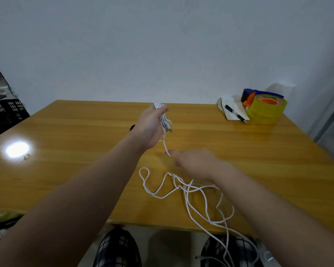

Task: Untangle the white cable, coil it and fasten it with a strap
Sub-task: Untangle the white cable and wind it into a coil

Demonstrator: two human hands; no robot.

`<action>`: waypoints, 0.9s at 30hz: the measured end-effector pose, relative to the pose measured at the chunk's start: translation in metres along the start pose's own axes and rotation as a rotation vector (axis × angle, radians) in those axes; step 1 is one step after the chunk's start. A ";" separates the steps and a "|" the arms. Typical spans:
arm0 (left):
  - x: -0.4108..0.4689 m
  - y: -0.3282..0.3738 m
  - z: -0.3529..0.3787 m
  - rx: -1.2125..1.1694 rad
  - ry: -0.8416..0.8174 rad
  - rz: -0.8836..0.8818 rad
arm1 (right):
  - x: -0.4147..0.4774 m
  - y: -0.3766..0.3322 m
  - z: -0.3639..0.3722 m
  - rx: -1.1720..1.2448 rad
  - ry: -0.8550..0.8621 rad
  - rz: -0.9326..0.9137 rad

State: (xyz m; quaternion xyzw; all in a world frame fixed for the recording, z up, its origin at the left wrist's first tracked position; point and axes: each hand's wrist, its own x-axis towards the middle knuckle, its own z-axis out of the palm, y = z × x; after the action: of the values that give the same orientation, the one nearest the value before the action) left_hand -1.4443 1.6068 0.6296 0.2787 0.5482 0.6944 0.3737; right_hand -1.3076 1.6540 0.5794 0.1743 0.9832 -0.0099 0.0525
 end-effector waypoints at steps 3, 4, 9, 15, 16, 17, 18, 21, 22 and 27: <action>0.004 -0.008 -0.005 0.093 0.048 0.011 | -0.005 -0.001 -0.016 -0.077 0.097 -0.060; 0.003 -0.010 -0.006 0.097 0.059 0.016 | -0.007 0.000 -0.020 -0.074 0.138 -0.082; 0.000 -0.022 -0.002 0.223 -0.153 0.001 | -0.013 0.006 -0.034 0.107 0.225 -0.140; -0.012 -0.023 -0.004 0.201 -0.373 -0.079 | -0.016 0.024 -0.048 0.261 0.315 -0.161; -0.014 -0.021 -0.001 0.195 -0.361 -0.078 | -0.017 0.024 -0.048 0.264 0.285 -0.165; -0.015 -0.019 0.002 0.173 -0.343 -0.082 | -0.017 0.023 -0.048 0.250 0.235 -0.162; -0.016 -0.016 0.005 0.137 -0.326 -0.088 | -0.018 0.021 -0.048 0.220 0.183 -0.155; -0.016 -0.012 0.008 0.098 -0.316 -0.086 | -0.018 0.016 -0.050 0.120 0.204 -0.153; -0.018 -0.013 0.008 0.147 -0.339 -0.078 | -0.018 0.015 -0.053 0.113 0.263 -0.143; -0.021 -0.017 0.007 0.290 -0.385 -0.067 | -0.020 0.022 -0.057 0.282 0.442 -0.063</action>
State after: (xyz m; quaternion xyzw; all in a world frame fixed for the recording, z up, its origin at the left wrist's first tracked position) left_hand -1.4228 1.5953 0.6157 0.4383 0.5696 0.5299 0.4501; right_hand -1.2869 1.6704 0.6381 0.1470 0.9647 -0.1100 -0.1888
